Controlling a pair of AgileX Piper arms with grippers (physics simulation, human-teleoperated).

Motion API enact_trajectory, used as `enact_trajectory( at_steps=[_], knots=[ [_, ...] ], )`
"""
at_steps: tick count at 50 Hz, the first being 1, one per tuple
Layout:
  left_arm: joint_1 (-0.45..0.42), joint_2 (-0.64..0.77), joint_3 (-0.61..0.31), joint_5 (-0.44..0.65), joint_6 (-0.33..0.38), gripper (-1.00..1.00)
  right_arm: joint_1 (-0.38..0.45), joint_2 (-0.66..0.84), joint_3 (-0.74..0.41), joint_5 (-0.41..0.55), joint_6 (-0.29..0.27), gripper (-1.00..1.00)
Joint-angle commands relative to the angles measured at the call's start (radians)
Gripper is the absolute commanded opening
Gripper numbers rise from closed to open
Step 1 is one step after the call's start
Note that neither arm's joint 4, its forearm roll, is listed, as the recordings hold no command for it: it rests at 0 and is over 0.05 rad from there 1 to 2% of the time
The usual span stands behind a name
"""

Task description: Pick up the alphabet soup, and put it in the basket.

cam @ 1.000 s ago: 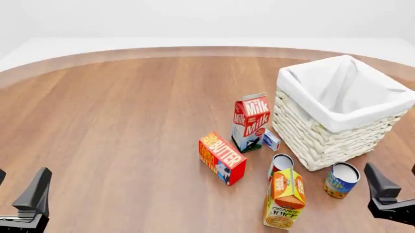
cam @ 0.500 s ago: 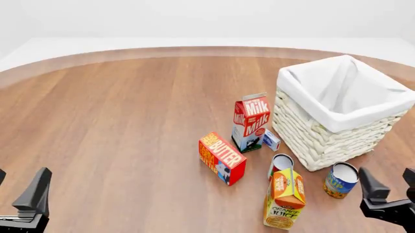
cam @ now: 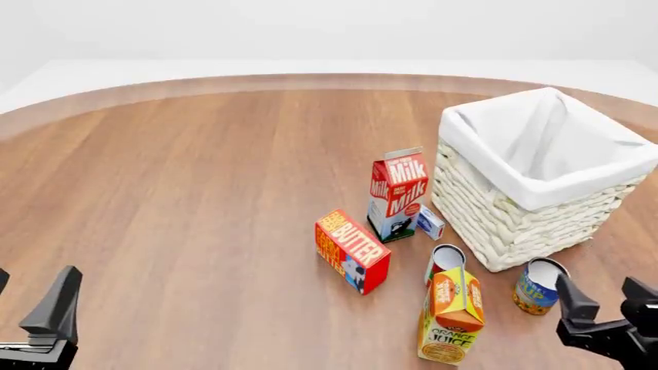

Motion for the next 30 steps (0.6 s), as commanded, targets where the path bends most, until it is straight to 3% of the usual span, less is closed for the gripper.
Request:
enact_trajectory(
  at_steps=[1,30],
  knots=[
    [0.000,0.000,0.000,0.000,0.000,1.00,-0.007,0.076,0.014,-0.072,0.001,1.00],
    [0.000,0.000,0.000,0.000,0.000,1.00,-0.007,0.277,0.014,-0.223,0.012,1.00]
  ],
)
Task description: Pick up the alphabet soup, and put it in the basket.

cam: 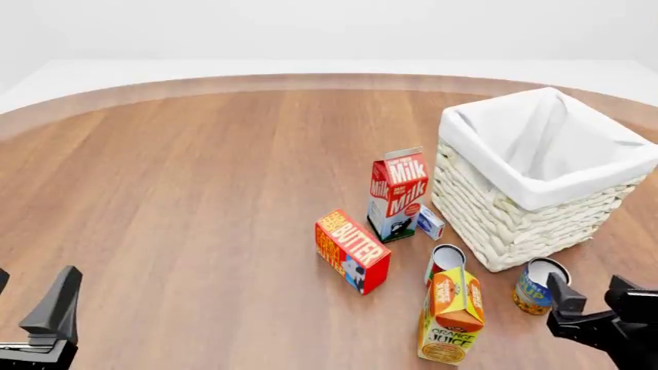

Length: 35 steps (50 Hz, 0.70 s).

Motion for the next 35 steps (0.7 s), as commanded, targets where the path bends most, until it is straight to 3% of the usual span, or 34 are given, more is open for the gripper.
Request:
enact_trajectory(
  at_steps=[1,7,20,35],
  knots=[
    [0.000,0.000,0.000,0.000,0.000,1.00,-0.003,0.069,0.001,-0.053,0.004,1.00],
    [0.000,0.000,0.000,0.000,0.000,1.00,0.000,0.108,0.001,-0.084,0.011,1.00],
    [0.000,0.000,0.000,0.000,0.000,1.00,0.002,0.320,0.001,-0.267,0.009,1.00],
    [0.000,0.000,0.000,0.000,0.000,1.00,-0.005,0.401,0.001,-0.330,0.017,1.00]
  ],
)
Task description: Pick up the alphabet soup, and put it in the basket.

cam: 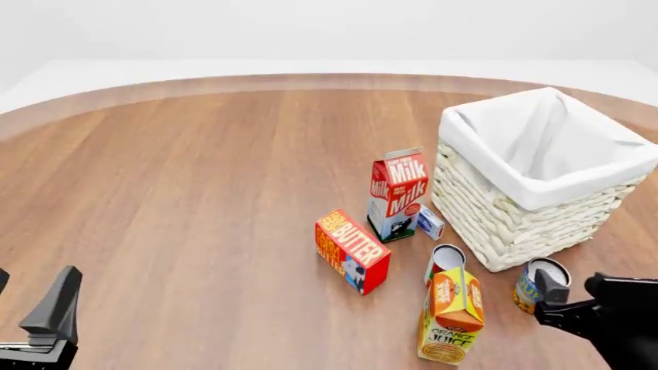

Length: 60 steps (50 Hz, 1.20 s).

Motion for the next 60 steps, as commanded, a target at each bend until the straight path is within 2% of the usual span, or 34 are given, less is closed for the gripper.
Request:
enact_trajectory(
  at_steps=[1,28,29,30,33,49,60],
  knots=[
    [0.000,0.000,0.000,0.000,0.000,1.00,-0.005,0.073,0.000,-0.059,0.002,1.00],
    [0.000,0.000,0.000,0.000,0.000,1.00,-0.001,0.291,0.000,-0.238,-0.001,1.00],
    [0.000,0.000,0.000,0.000,0.000,1.00,0.006,0.599,0.000,-0.483,0.002,1.00],
    [0.000,0.000,0.000,0.000,0.000,1.00,0.006,0.657,0.000,-0.541,0.003,1.00],
    [0.000,0.000,0.000,0.000,0.000,1.00,0.007,0.715,0.000,-0.592,0.004,1.00],
    [0.000,0.000,0.000,0.000,0.000,1.00,0.012,0.812,0.000,-0.670,0.004,1.00],
    [0.000,0.000,0.000,0.000,0.000,1.00,0.016,0.842,0.000,-0.682,0.004,1.00]
  ],
)
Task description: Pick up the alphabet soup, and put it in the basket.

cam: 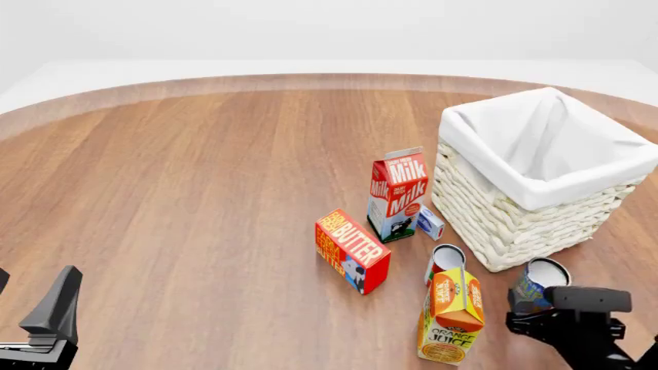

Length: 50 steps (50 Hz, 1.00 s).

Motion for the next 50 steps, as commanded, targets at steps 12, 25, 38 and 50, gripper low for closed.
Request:
enact_trajectory(
  at_steps=[12,25,38,50],
  knots=[
    [0.000,0.000,0.000,0.000,0.000,1.00,0.017,0.039,0.000,-0.037,0.001,-1.00],
    [0.000,0.000,0.000,0.000,0.000,1.00,0.000,-0.198,0.000,0.166,-0.008,-1.00],
    [0.000,0.000,0.000,0.000,0.000,1.00,0.003,-0.486,0.000,0.424,-0.007,-1.00],
    [0.000,0.000,0.000,0.000,0.000,1.00,0.000,-0.732,0.000,0.649,-0.016,-1.00]
  ],
)
